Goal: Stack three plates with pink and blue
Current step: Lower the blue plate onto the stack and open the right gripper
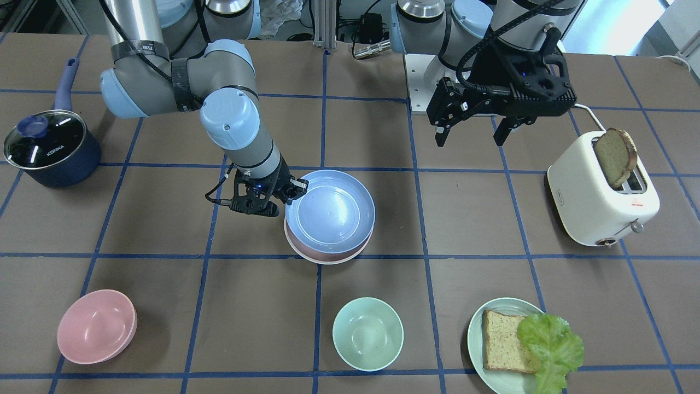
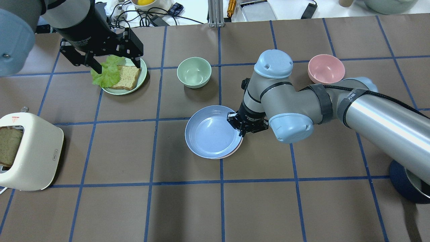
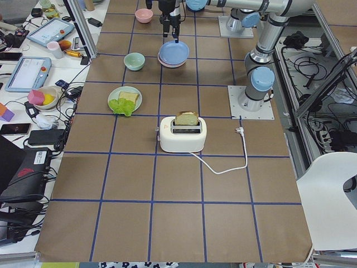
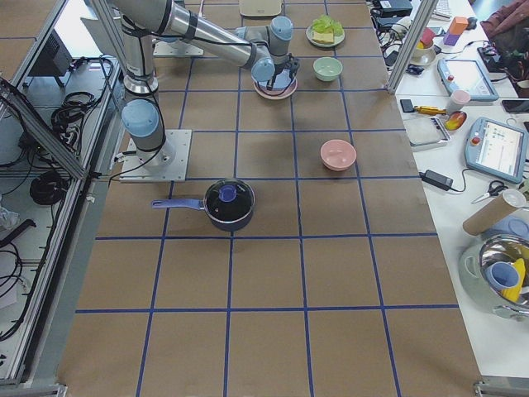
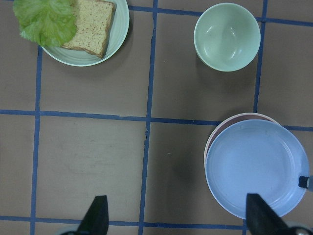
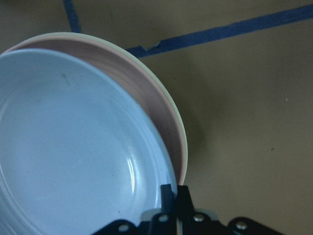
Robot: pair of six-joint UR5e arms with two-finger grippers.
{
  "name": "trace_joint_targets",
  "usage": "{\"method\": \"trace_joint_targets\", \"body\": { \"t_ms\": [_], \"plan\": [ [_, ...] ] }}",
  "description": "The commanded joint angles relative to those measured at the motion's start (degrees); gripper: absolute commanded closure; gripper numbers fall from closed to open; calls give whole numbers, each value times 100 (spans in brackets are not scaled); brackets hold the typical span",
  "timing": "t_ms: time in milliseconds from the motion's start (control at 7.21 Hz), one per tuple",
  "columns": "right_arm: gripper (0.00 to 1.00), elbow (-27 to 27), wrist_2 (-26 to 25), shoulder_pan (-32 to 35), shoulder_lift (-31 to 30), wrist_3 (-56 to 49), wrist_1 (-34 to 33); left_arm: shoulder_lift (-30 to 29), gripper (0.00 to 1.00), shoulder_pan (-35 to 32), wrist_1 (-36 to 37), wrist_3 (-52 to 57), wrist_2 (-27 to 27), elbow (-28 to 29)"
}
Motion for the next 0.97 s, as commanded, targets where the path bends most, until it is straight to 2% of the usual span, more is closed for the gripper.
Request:
{"method": "trace_joint_targets", "body": {
  "t_ms": [0, 693, 832],
  "plan": [
    [99, -8, -21, 0, 33, -8, -35, 3, 0, 0, -1, 1, 0, 4],
    [90, -70, -4, -35, 130, -35, -308, 21, 0, 0, -19, -8, 0, -5],
    [77, -70, -12, -35, 130, -148, -377, 21, 0, 0, -19, -8, 0, -5]
  ]
}}
